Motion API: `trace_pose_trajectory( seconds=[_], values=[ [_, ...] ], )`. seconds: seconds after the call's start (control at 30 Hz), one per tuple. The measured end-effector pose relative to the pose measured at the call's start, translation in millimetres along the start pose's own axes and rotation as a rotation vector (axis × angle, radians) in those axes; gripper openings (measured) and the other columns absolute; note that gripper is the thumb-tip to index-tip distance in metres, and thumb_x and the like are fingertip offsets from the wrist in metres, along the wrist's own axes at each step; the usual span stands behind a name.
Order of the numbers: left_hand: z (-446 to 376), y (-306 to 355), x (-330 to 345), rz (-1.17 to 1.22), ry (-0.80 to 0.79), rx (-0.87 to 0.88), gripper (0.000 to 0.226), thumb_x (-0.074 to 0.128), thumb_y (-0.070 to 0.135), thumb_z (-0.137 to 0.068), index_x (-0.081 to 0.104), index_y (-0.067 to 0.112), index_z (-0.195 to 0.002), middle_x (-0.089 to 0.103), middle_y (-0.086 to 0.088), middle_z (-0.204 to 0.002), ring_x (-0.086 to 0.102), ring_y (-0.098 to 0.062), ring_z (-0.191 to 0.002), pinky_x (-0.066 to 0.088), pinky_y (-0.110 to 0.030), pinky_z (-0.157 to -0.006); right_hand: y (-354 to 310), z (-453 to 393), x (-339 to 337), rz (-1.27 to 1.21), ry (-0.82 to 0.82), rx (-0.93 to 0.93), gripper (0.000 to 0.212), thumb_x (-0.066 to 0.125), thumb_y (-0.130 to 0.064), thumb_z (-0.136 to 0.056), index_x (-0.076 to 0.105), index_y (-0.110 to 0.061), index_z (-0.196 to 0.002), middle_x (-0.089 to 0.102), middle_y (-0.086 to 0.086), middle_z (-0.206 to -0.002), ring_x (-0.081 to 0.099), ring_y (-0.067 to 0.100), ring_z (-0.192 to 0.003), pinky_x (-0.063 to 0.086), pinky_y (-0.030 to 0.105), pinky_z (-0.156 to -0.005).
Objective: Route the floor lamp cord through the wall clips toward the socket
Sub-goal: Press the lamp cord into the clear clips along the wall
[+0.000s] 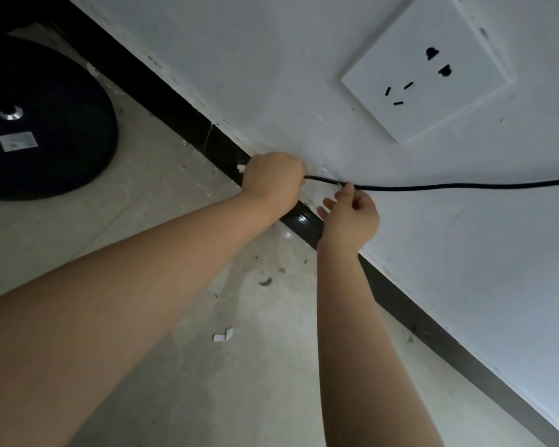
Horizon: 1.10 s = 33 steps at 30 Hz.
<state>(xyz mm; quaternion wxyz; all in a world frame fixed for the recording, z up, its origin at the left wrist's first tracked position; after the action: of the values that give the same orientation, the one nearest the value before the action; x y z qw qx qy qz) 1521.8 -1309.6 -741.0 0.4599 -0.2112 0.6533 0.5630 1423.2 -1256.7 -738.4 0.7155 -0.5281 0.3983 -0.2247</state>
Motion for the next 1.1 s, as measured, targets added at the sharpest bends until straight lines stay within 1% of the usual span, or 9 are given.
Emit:
trace_pose_trajectory(
  seconds=[0.07, 0.17, 0.43, 0.6, 0.77, 0.9, 0.93, 1.0, 1.1],
  values=[
    [0.3, -3.5, -1.1, -0.056, 0.051, -0.014, 0.02, 0.049, -0.001, -0.087, 0.064, 0.006, -0.097, 0.066, -0.013, -0.099, 0.055, -0.03, -0.096, 0.039, -0.034, -0.08, 0.7, -0.8, 0.1, -0.014, -0.001, 0.01, 0.016, 0.047, -0.018, -0.091, 0.055, -0.008, -0.082, 0.054, -0.003, -0.068, 0.057, 0.006, -0.057, 0.052, 0.016, -0.048],
    [0.7, -14.5, -3.3, -0.074, 0.142, -0.067, 0.029, 0.052, -0.005, -0.078, 0.063, 0.007, -0.102, 0.061, -0.015, -0.111, 0.043, -0.033, -0.114, 0.031, -0.043, -0.1, 0.6, -1.0, -0.3, -0.04, -0.001, 0.047, 0.017, 0.046, -0.018, -0.091, 0.056, -0.006, -0.084, 0.053, -0.003, -0.066, 0.057, 0.006, -0.056, 0.052, 0.016, -0.048],
    [7.4, -5.8, -6.5, 0.079, 0.373, 0.015, 0.022, 0.049, 0.0, -0.088, 0.06, 0.002, -0.106, 0.053, -0.021, -0.118, 0.04, -0.034, -0.117, 0.043, -0.041, -0.079, 2.6, -3.4, -5.9, -0.194, 0.042, 0.276, 0.013, 0.042, -0.014, -0.092, 0.051, -0.008, -0.084, 0.054, 0.002, -0.07, 0.058, 0.01, -0.057, 0.052, 0.023, -0.052],
    [9.5, 3.6, -15.2, 0.16, 0.407, 0.172, 0.018, 0.06, -0.007, -0.081, 0.058, -0.01, -0.098, 0.053, -0.03, -0.113, 0.049, -0.04, -0.106, 0.046, -0.041, -0.081, 5.4, -4.7, -19.8, -0.295, 0.049, 0.421, 0.027, 0.042, -0.014, -0.093, 0.053, 0.0, -0.112, 0.055, 0.011, -0.091, 0.057, 0.019, -0.064, 0.051, 0.026, -0.054],
    [13.3, -6.1, -18.8, 0.162, 0.392, 0.214, 0.021, 0.046, -0.014, -0.083, 0.061, -0.008, -0.097, 0.05, -0.033, -0.118, 0.05, -0.041, -0.108, 0.033, -0.021, -0.085, 6.6, -2.2, -21.1, -0.277, 0.003, 0.468, 0.025, 0.039, -0.02, -0.094, 0.055, -0.003, -0.103, 0.059, 0.017, -0.099, 0.055, 0.015, -0.059, 0.054, 0.032, -0.064],
    [21.2, -5.4, -22.0, 0.202, 0.377, 0.322, 0.029, 0.042, -0.026, -0.074, 0.063, -0.013, -0.091, 0.048, -0.04, -0.115, 0.049, -0.046, -0.109, 0.026, 0.004, -0.087, 4.8, -4.3, -20.3, -0.342, -0.107, 0.584, 0.038, 0.032, -0.026, -0.096, 0.05, 0.001, -0.116, 0.059, 0.019, -0.116, 0.062, 0.029, -0.092, 0.052, 0.037, -0.071],
    [20.9, -6.7, -22.9, 0.222, 0.377, 0.308, 0.031, 0.041, -0.026, -0.074, 0.063, -0.012, -0.091, 0.047, -0.04, -0.116, 0.049, -0.045, -0.11, 0.025, 0.008, -0.087, 3.9, -3.9, -20.7, -0.38, -0.137, 0.609, 0.039, 0.032, -0.026, -0.096, 0.049, 0.001, -0.118, 0.06, 0.019, -0.113, 0.061, 0.031, -0.096, 0.052, 0.037, -0.072],
    [20.6, -5.6, -26.6, 0.257, 0.409, 0.289, 0.033, 0.042, -0.026, -0.073, 0.065, -0.01, -0.09, 0.049, -0.039, -0.114, 0.051, -0.044, -0.107, 0.026, 0.01, -0.084, 0.7, -3.0, -21.5, -0.443, -0.2, 0.618, 0.036, 0.031, -0.023, -0.096, 0.051, 0.002, -0.112, 0.06, 0.016, -0.095, 0.06, 0.03, -0.087, 0.052, 0.035, -0.072],
    [19.4, -3.3, -28.4, 0.29, 0.433, 0.298, 0.03, 0.043, -0.025, -0.073, 0.066, -0.009, -0.085, 0.051, -0.04, -0.108, 0.055, -0.044, -0.1, 0.028, 0.011, -0.081, -1.5, -1.6, -22.2, -0.503, -0.277, 0.64, 0.028, 0.033, -0.02, -0.095, 0.052, -0.001, -0.089, 0.055, 0.01, -0.076, 0.056, 0.023, -0.071, 0.05, 0.033, -0.065]
  ],
)
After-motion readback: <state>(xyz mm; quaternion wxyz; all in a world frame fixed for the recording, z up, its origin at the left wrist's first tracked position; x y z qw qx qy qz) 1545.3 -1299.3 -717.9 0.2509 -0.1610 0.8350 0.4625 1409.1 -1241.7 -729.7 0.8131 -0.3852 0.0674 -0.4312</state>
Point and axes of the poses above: each hand's wrist, its own z-axis away from the middle knuckle, its own x-axis out of the palm, y = z × x, the point moved 3 cm from there along -z, towards the middle knuckle
